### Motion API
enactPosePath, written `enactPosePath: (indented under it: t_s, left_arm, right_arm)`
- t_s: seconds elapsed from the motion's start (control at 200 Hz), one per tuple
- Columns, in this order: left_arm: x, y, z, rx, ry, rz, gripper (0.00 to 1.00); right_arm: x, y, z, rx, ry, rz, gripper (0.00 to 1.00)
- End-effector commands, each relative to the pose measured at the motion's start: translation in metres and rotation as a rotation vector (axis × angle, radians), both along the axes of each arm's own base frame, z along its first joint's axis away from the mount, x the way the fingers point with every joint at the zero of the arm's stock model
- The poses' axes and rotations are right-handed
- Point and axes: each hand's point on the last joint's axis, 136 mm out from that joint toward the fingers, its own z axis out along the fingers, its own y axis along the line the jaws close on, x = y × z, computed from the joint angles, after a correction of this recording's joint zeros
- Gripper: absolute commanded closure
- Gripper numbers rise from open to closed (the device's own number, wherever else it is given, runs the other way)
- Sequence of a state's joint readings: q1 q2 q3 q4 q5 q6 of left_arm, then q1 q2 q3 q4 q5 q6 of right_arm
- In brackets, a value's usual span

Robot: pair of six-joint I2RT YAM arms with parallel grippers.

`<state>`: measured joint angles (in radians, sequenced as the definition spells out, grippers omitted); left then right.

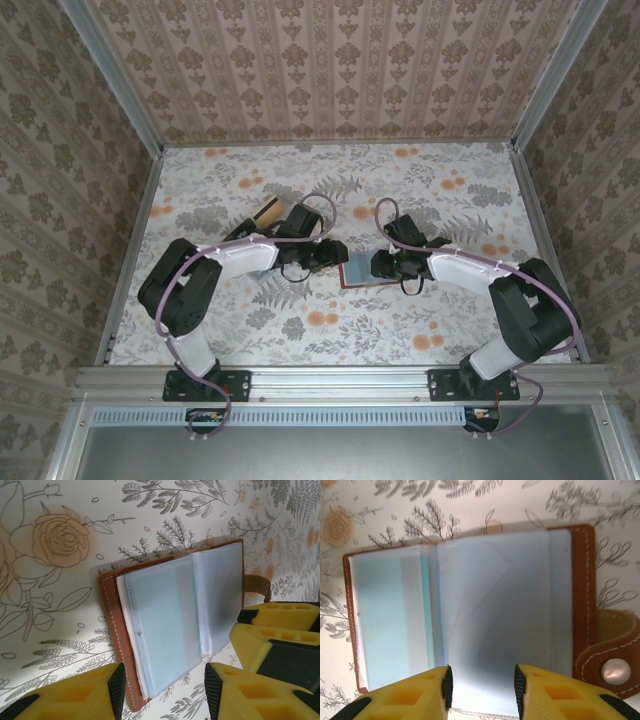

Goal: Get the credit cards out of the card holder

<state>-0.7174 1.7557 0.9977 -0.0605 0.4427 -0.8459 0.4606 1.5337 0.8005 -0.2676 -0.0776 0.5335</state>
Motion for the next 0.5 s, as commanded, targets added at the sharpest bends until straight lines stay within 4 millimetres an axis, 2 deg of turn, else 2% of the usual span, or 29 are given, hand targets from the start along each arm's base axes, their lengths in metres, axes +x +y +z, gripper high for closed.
enactPosePath:
  t_s: [0.0, 0.27, 0.495]
  left_arm:
    - [0.003, -0.015, 0.008, -0.041, 0.001, -0.012, 0.52]
    - [0.001, -0.019, 0.007, -0.047, 0.01, -0.017, 0.52]
    - [0.0, -0.027, 0.004, -0.07, 0.036, -0.029, 0.52]
  right_arm:
    - [0.005, -0.015, 0.005, -0.063, 0.0, -0.005, 0.59]
    - [0.004, -0.029, -0.012, -0.111, 0.026, -0.008, 0.59]
    - [-0.01, -0.027, -0.033, -0.074, 0.085, -0.028, 0.6]
